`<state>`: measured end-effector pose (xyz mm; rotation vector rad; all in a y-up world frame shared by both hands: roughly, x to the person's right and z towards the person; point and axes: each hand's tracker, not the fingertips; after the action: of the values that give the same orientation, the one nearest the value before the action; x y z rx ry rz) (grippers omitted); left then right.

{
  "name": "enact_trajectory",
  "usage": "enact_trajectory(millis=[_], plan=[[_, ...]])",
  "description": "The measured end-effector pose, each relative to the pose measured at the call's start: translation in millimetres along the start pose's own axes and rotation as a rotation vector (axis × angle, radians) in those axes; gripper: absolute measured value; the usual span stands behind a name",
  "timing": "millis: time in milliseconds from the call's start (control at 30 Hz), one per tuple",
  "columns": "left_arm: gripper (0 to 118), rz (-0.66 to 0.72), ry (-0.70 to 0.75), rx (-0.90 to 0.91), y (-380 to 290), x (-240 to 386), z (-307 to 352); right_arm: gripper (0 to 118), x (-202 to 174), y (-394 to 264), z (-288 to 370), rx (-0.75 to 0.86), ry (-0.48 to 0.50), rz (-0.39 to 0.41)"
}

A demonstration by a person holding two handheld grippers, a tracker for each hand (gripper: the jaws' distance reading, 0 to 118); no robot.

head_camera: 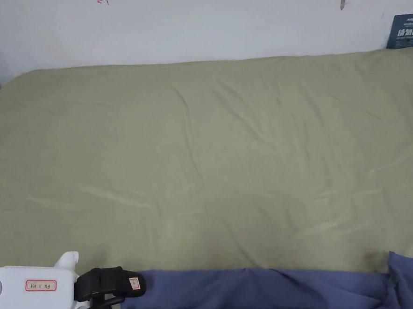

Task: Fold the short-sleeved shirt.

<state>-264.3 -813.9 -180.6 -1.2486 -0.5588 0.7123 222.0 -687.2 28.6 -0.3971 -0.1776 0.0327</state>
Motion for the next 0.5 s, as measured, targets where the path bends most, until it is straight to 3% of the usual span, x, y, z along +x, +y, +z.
enact_trajectory(millis=[167,200,233,267,333,433,500], plan=[[109,0.021,-0.076,-0.01,2,2,-13,0,10,-4,-9,-0.012,-0.023,-0.007],[92,0.037,-0.115,-0.022,1,3,-15,0,12,-4,-11,-0.015,-0.024,-0.012],[42,0.045,-0.119,-0.026,-1,5,-21,0,10,-2,-7,-0.021,-0.027,-0.017],[10,0.056,-0.028,-0.03,6,1,-30,0,12,-2,-8,-0.021,-0.031,-0.017],[10,-0.001,0.078,-0.052,-1,5,-51,0,14,-2,-9,-0.02,-0.042,-0.013],[9,0.122,-0.045,0.0,-13,28,-31,0,17,0,-3,-0.014,-0.046,-0.022],[9,0.062,0.042,0.048,-16,38,-18,0,22,1,1,-0.009,-0.046,-0.018]])
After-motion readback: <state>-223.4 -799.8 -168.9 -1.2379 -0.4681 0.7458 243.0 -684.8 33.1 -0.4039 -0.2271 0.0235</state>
